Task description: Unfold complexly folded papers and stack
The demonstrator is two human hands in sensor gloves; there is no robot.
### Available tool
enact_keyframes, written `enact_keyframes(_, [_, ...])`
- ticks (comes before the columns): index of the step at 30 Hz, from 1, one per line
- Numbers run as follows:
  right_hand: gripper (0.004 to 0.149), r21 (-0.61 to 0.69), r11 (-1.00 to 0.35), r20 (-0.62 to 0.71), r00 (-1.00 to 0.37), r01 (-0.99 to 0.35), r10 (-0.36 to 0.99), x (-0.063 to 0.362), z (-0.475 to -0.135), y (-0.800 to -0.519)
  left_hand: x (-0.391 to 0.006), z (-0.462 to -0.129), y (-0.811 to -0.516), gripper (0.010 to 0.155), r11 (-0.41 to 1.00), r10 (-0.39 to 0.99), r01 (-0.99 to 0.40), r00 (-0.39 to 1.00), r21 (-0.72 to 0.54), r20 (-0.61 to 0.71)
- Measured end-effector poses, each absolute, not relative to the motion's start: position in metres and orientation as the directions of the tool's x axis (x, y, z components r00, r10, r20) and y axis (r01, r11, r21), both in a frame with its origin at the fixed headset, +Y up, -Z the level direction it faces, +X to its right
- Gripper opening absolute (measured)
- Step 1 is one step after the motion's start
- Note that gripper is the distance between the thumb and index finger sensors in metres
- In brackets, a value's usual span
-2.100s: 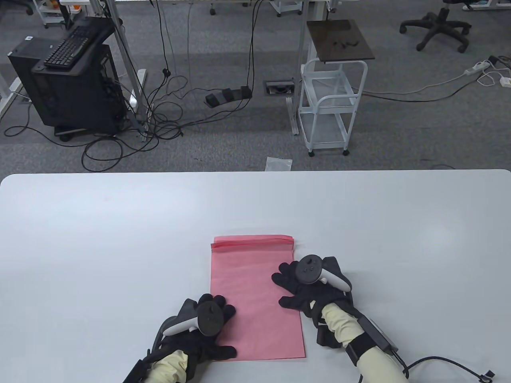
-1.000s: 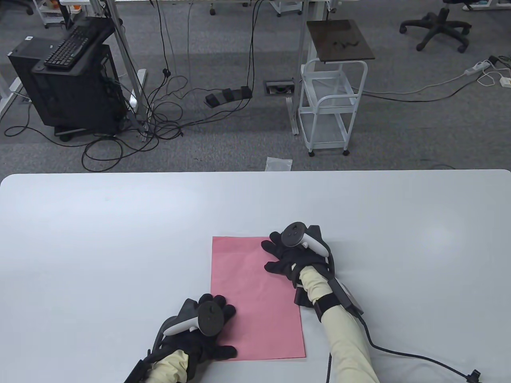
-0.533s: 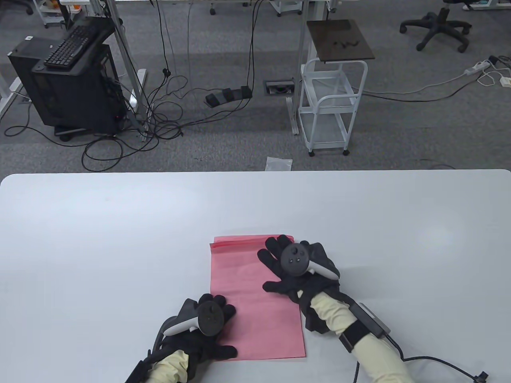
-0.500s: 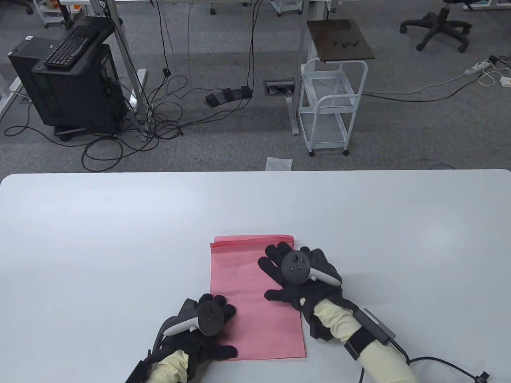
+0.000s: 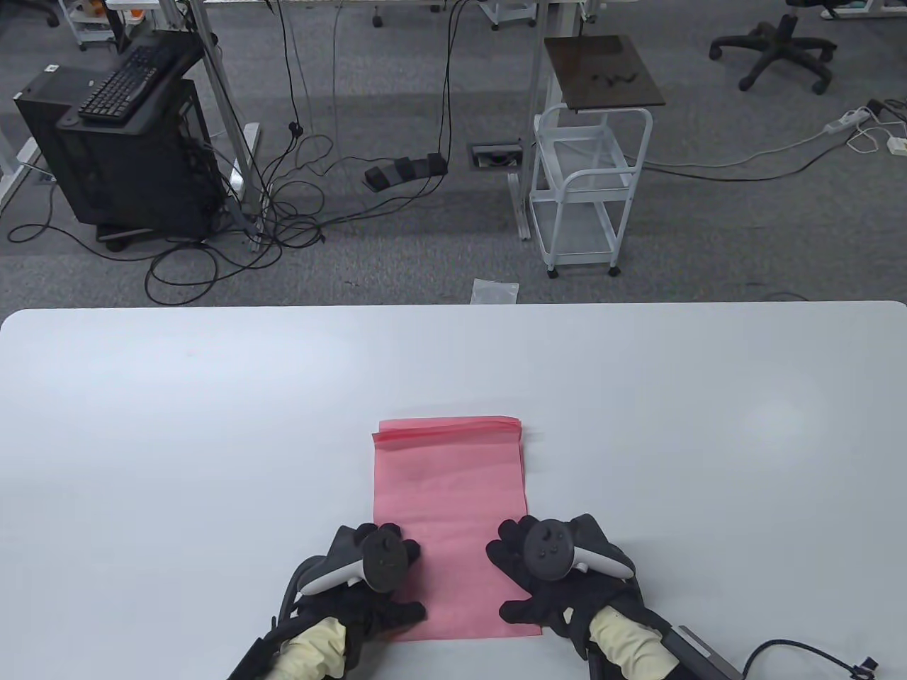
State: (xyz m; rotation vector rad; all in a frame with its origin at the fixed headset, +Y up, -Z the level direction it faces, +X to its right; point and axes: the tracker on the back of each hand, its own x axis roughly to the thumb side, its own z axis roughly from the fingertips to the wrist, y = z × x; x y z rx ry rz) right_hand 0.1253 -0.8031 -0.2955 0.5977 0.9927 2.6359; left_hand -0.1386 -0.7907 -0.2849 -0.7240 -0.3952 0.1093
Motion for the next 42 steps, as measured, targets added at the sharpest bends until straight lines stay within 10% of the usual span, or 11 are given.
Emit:
enact_keyframes(7, [0.076,0.679,-0.725,0.273,-0.876,-0.118,0.398,0.127,-0.295,-0.805,-0.089,-0.272,-0.804,0.082,0.746,0.191,0.18,0.865,-0.641,0.465])
enact_keyframes(21, [0.076,0.686,-0.719,0.268,-0.877,-0.117,0.399,0.127,-0.295,-0.805,-0.196,-0.286,-0.803,0.083,0.698,0.222,0.005,0.949,-0.716,0.223])
enact_keyframes(33, [0.076,0.696,-0.709,0.265,-0.876,-0.117,0.404,0.127,-0.295,-0.806,-0.105,-0.309,-0.788,0.074,0.736,0.172,0.238,0.84,-0.634,0.515])
enact_keyframes(42, [0.076,0.697,-0.708,0.264,-0.876,-0.117,0.404,0.127,-0.295,-0.806,-0.161,-0.357,-0.803,0.066,0.738,0.2,-0.016,0.96,-0.675,0.196])
